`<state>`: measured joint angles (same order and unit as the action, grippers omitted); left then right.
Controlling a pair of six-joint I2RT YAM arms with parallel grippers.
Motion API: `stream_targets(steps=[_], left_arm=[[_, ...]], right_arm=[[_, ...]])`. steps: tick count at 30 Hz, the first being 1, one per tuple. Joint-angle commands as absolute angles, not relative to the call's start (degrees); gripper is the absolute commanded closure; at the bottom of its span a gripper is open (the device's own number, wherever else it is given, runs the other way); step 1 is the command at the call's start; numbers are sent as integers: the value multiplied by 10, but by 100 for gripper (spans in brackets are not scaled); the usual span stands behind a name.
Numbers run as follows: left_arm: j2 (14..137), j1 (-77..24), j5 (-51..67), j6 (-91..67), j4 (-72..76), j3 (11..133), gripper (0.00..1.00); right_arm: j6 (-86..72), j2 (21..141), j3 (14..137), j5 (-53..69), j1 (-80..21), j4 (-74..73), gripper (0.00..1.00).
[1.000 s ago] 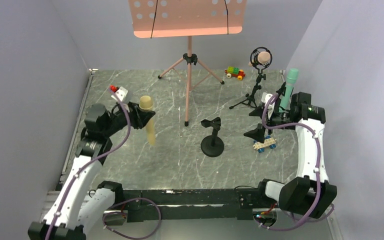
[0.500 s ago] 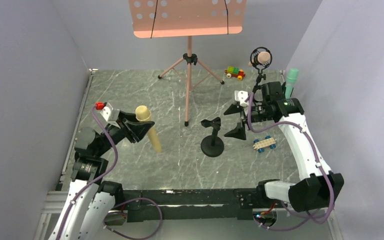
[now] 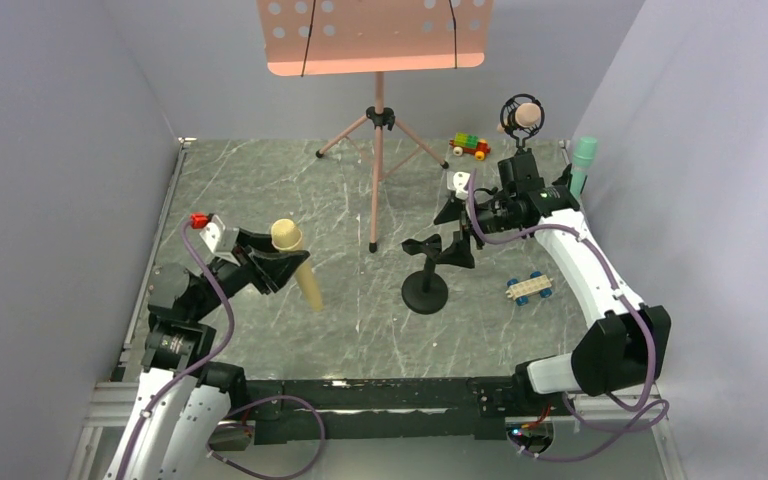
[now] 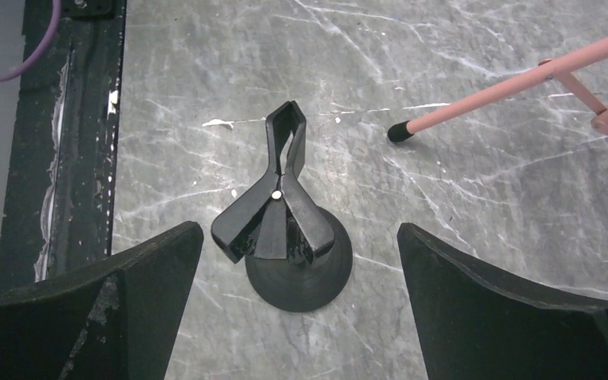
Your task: Attach the microphones to the stand
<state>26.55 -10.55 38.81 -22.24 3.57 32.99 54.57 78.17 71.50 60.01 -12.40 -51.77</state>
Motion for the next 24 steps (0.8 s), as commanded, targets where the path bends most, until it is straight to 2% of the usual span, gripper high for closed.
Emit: stream_targets(steps=[1,8,17,24], left_arm=[[253,-106,399,-228,50,331,93],[250,-106,401,-238,63,324,93],[248,-106,402,-234,54,328,93],[250,-106,405,-235,58,331,93]], right_arm=[[535,782,708,599,-133,-490,0],[505,760,666,588,-145,-445,1],[494,764,665,589,-150,-434,15],[492,755,659,586,-151,-434,44]])
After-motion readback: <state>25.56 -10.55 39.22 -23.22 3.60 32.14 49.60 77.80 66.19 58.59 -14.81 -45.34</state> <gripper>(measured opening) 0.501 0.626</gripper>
